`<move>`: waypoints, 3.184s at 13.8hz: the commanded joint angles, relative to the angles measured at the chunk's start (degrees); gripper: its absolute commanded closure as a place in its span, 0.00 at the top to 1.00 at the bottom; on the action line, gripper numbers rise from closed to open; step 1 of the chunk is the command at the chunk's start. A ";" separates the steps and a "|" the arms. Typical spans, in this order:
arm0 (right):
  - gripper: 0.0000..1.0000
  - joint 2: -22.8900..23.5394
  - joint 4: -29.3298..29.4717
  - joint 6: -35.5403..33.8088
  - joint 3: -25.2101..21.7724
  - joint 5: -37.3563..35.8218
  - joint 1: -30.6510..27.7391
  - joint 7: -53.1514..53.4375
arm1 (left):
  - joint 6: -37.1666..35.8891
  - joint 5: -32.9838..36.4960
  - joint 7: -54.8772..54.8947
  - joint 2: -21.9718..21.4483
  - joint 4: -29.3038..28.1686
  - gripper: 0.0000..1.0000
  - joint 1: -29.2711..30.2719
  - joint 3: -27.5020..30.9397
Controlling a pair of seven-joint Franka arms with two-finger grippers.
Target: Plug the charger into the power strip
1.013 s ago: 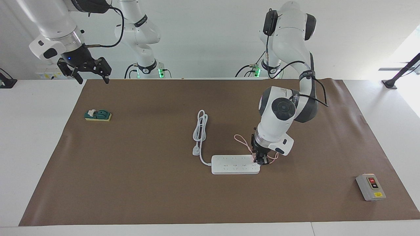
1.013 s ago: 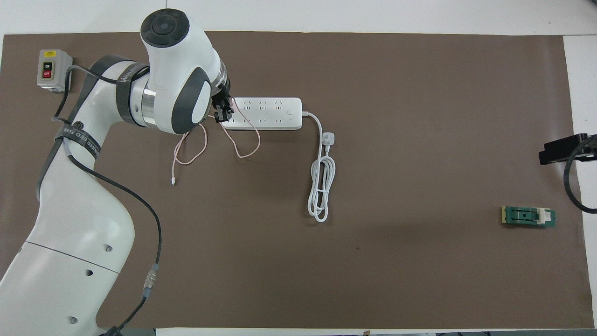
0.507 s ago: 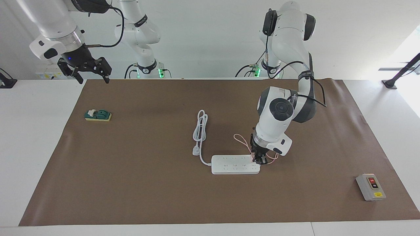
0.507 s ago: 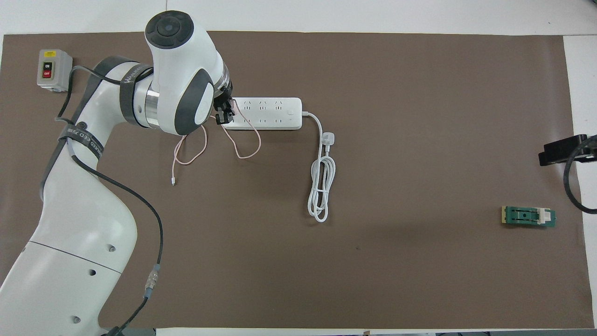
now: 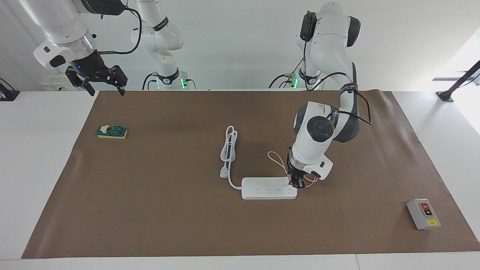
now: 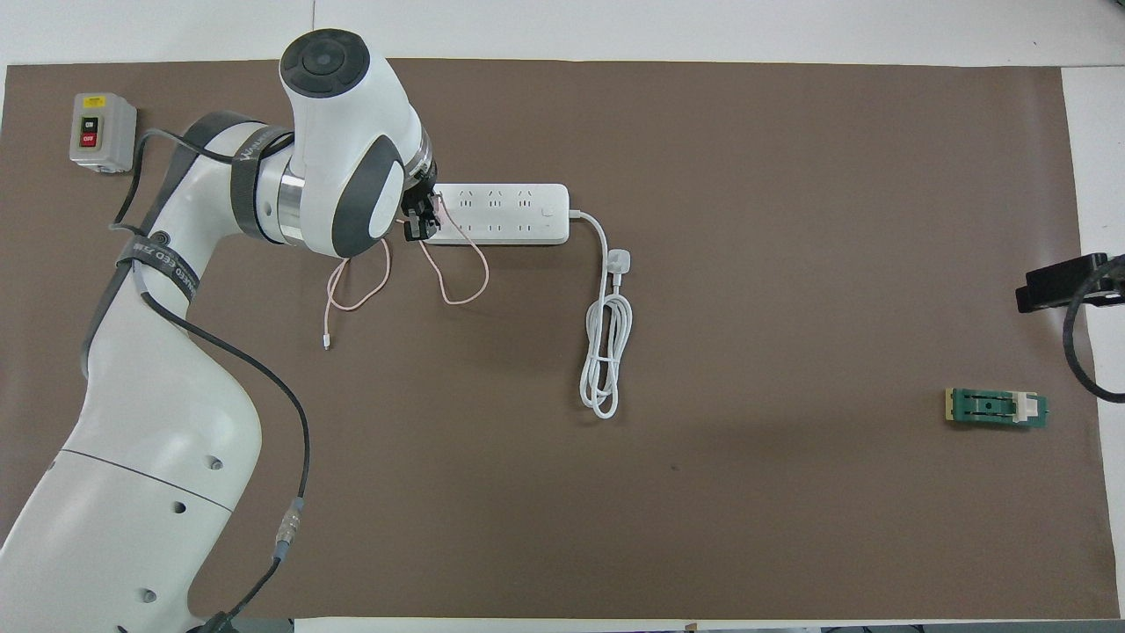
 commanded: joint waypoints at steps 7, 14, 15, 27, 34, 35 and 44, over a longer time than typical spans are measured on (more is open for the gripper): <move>1.00 -1.16 -1.19 -0.38 0.36 -0.37 -0.92 -1.24 | -0.59 0.92 2.31 -1.18 -3.36 0.00 -0.69 0.26; 1.00 -1.16 -1.10 -0.30 0.36 -0.37 -0.92 -1.24 | -0.42 0.92 2.22 -1.09 -3.53 0.00 -0.78 0.18; 1.00 -1.08 -1.10 -0.38 0.36 -0.37 -0.92 -1.24 | -0.33 0.92 2.22 -1.09 -3.53 0.00 -0.78 0.18; 1.00 -1.16 -1.10 -0.30 0.36 -0.37 -0.92 -1.24 | -0.24 0.92 2.31 -0.83 -4.24 0.00 -1.31 0.26; 1.00 -1.16 -1.10 -0.30 0.36 -0.37 -1.01 -1.24 | 1.86 1.01 3.44 -0.21 -4.85 0.00 -0.87 0.18; 1.00 -1.16 -1.10 -0.30 0.36 -0.37 -1.10 -1.24 | 2.82 1.01 4.93 -0.21 -5.37 0.00 -0.78 0.18; 1.00 -1.08 -1.10 -0.30 0.36 -0.37 -1.01 -1.24 | 8.55 0.75 4.86 -1.27 -9.33 0.00 -1.13 0.44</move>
